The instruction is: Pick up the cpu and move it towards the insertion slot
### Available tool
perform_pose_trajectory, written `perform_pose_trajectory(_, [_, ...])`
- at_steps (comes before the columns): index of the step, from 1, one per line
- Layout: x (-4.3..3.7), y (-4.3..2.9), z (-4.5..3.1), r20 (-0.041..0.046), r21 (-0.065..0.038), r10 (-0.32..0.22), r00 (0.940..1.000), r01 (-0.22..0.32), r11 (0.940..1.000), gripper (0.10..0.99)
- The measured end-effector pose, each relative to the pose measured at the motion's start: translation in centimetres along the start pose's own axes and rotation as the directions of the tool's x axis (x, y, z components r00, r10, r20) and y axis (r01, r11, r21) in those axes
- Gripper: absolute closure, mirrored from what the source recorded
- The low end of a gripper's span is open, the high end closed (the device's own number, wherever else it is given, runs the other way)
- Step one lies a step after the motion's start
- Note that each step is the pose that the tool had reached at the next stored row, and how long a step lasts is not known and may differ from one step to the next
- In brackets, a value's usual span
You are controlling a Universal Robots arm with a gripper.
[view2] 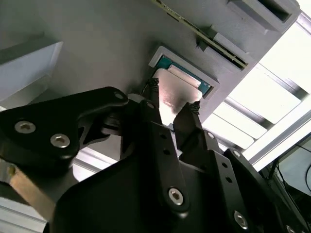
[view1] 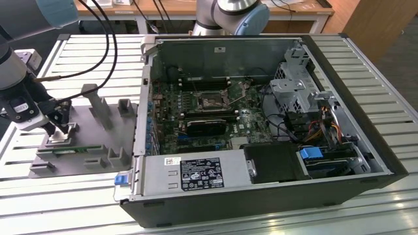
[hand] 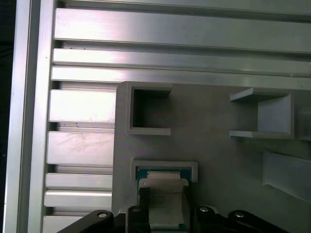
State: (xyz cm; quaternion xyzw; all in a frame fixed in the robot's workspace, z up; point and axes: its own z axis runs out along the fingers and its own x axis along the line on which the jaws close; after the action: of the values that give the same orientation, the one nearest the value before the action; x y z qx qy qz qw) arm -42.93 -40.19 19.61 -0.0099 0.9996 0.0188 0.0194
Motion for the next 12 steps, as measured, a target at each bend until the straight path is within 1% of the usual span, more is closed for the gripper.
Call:
perform_pose_trajectory(2, [0.00, 0.00, 0.01, 0.0000, 0.000, 0.000, 1.0000, 0.000, 1.0000, 0.620])
perform_pose_trajectory(3, [0.00, 0.00, 0.01, 0.0001, 0.000, 0.000, 1.0000, 0.000, 1.0000, 0.620])
perform_pose_trajectory(4, [0.00, 0.00, 0.01, 0.0000, 0.000, 0.000, 1.0000, 0.000, 1.0000, 0.561])
perform_pose_trajectory(5, [0.00, 0.00, 0.02, 0.0000, 0.000, 0.000, 1.0000, 0.000, 1.0000, 0.561])
perform_pose_trajectory(6, [0.00, 0.00, 0.02, 0.0000, 0.000, 0.000, 1.0000, 0.000, 1.0000, 0.498])
perform_pose_trajectory(12, [0.08, -0.02, 0.40, 0.0000, 0.000, 0.002, 1.0000, -0.002, 1.0000, 0.498])
